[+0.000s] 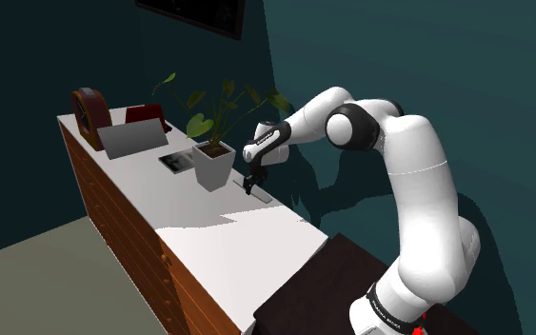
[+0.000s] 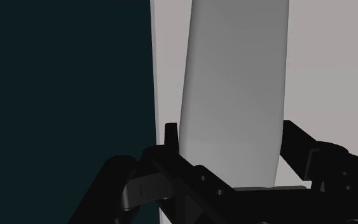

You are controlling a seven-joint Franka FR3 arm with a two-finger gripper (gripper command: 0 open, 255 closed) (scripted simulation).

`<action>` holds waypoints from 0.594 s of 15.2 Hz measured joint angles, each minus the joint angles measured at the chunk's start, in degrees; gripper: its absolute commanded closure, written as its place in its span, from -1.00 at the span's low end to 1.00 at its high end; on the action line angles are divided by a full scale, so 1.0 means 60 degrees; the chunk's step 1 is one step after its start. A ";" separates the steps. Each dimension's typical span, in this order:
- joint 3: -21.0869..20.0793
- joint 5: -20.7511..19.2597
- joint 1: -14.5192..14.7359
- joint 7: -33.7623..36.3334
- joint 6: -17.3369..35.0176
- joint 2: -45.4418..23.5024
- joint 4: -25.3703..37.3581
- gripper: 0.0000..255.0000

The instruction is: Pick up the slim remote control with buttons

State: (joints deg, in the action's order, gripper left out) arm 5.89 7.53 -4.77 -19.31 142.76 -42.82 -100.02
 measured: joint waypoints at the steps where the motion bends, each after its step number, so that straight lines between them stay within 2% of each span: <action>1: 0.0001 -0.0001 0.0005 0.0005 0.0011 0.0009 -0.0018 1.00; 9: 0.0087 -0.0087 0.0069 0.0063 -0.0517 0.0723 -0.0204 1.00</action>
State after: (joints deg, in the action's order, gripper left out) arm 6.41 7.01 -4.35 -18.94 139.66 -38.48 -101.24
